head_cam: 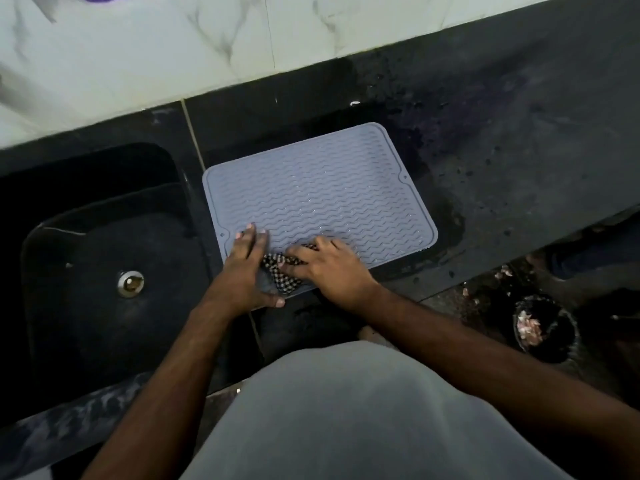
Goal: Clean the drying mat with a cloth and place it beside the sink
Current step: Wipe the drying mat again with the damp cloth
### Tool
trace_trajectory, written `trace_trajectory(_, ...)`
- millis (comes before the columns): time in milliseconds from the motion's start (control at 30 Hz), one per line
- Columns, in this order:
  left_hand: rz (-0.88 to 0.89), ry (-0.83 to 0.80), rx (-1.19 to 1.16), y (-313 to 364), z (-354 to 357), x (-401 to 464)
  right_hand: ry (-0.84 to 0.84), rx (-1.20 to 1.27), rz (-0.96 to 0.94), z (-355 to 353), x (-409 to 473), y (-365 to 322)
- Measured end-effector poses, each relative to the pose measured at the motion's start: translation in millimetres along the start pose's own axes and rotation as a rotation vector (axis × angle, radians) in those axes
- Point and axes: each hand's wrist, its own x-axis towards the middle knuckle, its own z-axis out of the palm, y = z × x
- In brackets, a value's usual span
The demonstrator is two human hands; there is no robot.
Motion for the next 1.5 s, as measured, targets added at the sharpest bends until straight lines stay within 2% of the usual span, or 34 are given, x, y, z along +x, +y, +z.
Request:
trace_trajectory(400,-0.079,-0.055,0.014,2,-1,2,-0.096,-0.193,0.248,-14,-79,116)
trace_trajectory(600,-0.125,-0.074,0.090,11,-3,4,-0.161,-0.318,0.441,-36,-94,138)
trace_trajectory(700,-0.137,-0.095,0.122,15,-3,5,-0.099,-0.384,0.616,-46,-90,130)
trace_trajectory(767,-0.143,-0.110,0.141,16,-4,6,0.013,-0.259,0.673,-51,-81,120)
trace_trajectory(833,-0.145,-0.126,0.163,17,-5,6,0.112,-0.041,0.588,-49,-64,104)
trace_trajectory(933,-0.142,-0.122,0.161,19,-7,3,0.089,0.205,0.379,-37,-27,61)
trace_trajectory(1067,-0.171,-0.093,0.171,23,-6,4,0.033,0.184,0.106,-11,13,12)
trace_trajectory(1167,-0.181,-0.049,0.149,25,-5,3,0.009,0.110,-0.050,3,23,5)
trace_trajectory(1267,-0.181,0.022,0.153,28,-5,5,-0.009,0.120,-0.033,10,17,22)
trace_trajectory(1500,-0.223,0.001,0.274,43,-9,9,-0.032,0.092,0.122,3,-26,96)
